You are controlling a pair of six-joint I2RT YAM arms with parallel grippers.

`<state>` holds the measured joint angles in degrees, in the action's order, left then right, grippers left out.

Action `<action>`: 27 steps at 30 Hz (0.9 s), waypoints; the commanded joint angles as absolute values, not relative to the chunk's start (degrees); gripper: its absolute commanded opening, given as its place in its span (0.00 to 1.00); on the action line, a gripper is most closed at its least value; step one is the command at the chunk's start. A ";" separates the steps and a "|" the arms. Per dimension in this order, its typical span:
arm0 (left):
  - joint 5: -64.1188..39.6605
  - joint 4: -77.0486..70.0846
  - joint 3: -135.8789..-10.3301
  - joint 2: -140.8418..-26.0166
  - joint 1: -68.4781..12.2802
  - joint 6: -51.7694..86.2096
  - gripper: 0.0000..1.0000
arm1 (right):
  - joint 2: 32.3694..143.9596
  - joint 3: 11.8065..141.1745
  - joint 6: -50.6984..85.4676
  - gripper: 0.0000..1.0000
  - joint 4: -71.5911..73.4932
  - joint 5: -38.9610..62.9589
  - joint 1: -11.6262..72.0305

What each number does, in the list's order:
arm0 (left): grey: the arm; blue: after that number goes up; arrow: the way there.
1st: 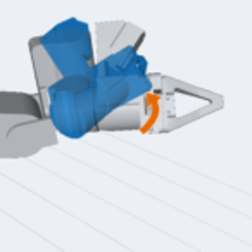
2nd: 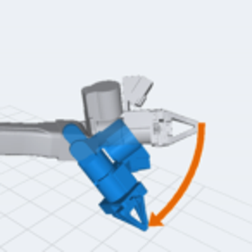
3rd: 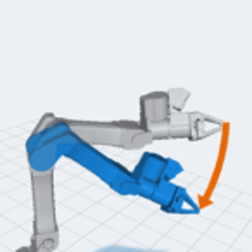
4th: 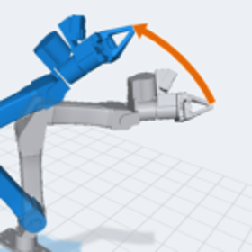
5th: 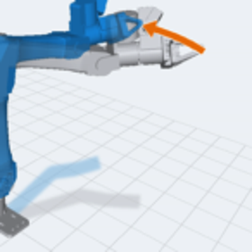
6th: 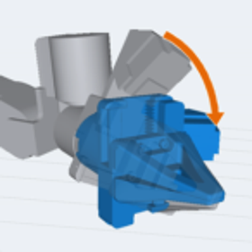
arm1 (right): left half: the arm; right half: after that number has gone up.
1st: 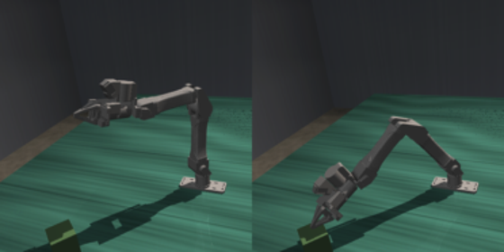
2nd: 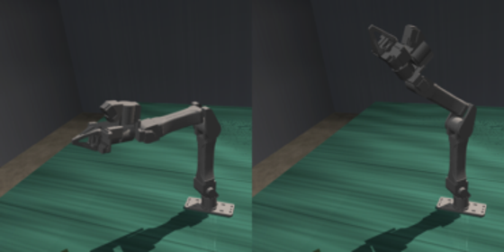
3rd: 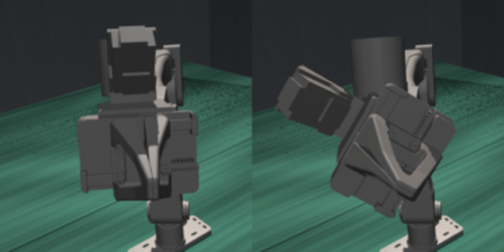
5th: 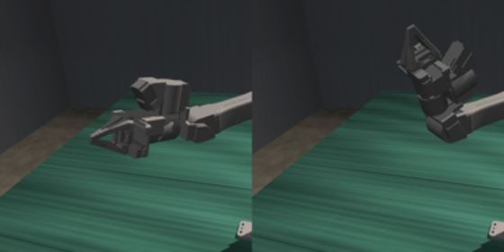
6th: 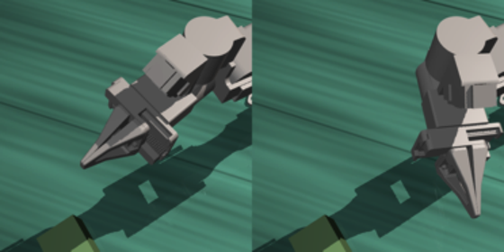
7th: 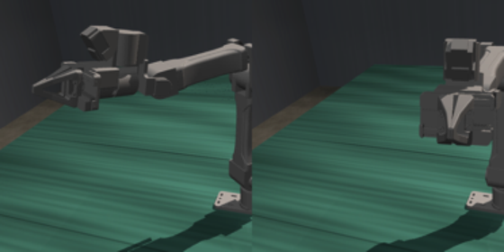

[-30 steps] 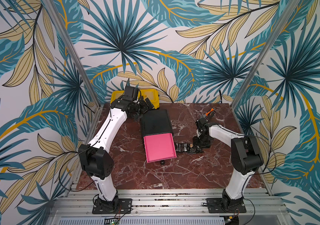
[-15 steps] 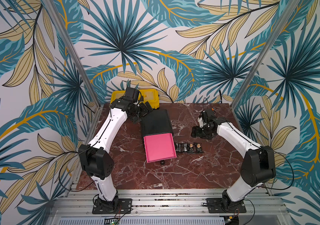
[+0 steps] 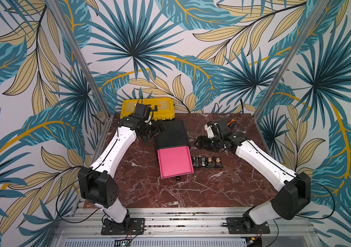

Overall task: Take the cookies out of the drawer
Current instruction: Place the cookie at the center of the board, then close the drawer in the storage box.

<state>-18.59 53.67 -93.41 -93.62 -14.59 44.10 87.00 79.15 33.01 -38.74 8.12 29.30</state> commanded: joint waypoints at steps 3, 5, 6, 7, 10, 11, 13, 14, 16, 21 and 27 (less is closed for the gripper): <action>-24.10 48.19 -88.65 -89.39 -12.65 43.96 1.00 | 82.04 77.86 42.41 0.76 -38.03 2.21 34.08; -25.34 46.54 -86.63 -88.84 -12.59 43.29 1.00 | 78.92 75.15 44.41 0.76 -38.33 -0.01 35.57; -26.04 45.93 -85.55 -88.86 -12.65 43.04 1.00 | 77.11 73.45 45.26 0.76 -38.11 -0.64 36.18; -26.60 45.62 -84.78 -89.08 -12.67 42.83 1.00 | 75.71 71.92 45.66 0.76 -37.91 -1.23 36.80; -28.89 47.57 -84.20 -89.89 -12.74 42.47 1.00 | 71.35 68.22 47.36 0.76 -39.14 -1.98 39.00; -29.30 48.07 -83.93 -89.77 -12.80 42.13 1.00 | 70.08 66.90 48.24 0.76 -39.40 -1.36 39.64; -28.63 46.80 -81.67 -88.60 -12.95 41.67 1.00 | 67.85 64.01 50.14 0.75 -39.69 -2.31 41.59; -28.10 45.44 -80.14 -88.06 -12.92 41.74 1.00 | 66.78 62.04 51.21 0.75 -39.15 -3.03 42.94; -26.91 45.49 -79.22 -88.38 -12.75 42.41 1.00 | 65.76 58.62 54.26 0.74 -38.20 -3.30 44.64; -27.47 44.16 -78.40 -90.55 -12.74 42.24 1.00 | 68.52 53.58 58.25 0.73 -33.37 -2.10 50.11; -28.22 46.72 -79.98 -92.57 -13.24 40.67 1.00 | 71.37 46.67 64.34 0.67 -23.20 -2.15 54.66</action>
<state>-26.79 46.30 -80.07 -92.14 -12.64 42.19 70.57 49.84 59.55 -29.89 -1.67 53.69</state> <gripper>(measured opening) 0.999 0.677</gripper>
